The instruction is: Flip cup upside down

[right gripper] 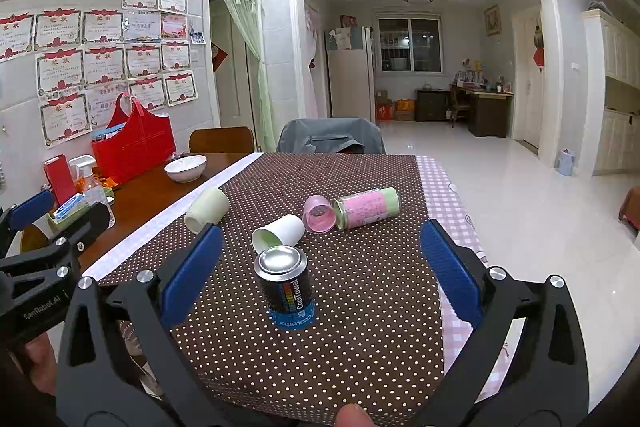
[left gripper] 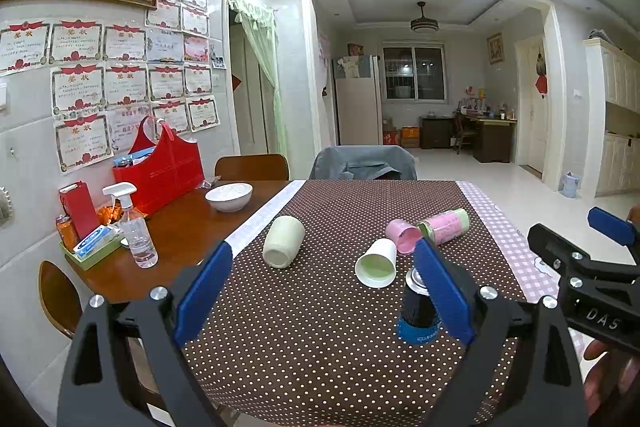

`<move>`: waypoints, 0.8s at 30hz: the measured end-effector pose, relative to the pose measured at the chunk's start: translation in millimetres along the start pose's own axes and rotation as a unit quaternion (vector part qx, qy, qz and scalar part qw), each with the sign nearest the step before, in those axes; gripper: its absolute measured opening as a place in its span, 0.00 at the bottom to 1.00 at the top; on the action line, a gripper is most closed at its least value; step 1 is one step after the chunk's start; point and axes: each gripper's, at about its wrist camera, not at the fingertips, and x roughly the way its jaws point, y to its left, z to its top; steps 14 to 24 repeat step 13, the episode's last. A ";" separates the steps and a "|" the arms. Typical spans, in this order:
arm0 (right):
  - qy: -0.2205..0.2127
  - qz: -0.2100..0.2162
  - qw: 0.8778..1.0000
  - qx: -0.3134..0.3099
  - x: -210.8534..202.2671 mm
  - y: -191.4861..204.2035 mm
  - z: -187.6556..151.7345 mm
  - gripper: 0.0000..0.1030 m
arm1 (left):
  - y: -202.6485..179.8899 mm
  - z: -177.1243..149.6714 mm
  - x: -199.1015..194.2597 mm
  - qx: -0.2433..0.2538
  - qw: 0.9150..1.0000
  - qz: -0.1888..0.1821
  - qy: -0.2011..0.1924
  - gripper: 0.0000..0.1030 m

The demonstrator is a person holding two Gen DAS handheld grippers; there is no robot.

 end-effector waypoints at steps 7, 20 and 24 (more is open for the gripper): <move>0.000 0.001 1.000 0.000 0.2 -0.1 -0.1 0.94 | 0.0 0.3 -1.7 -0.001 1.000 0.004 -0.006 0.88; 0.000 0.001 1.000 0.001 0.0 0.1 -0.5 0.94 | -0.3 0.0 -0.6 -0.003 1.000 0.009 0.001 0.88; 0.000 0.001 1.000 0.001 0.0 0.1 -0.5 0.94 | -0.3 0.0 -0.6 -0.003 1.000 0.009 0.001 0.88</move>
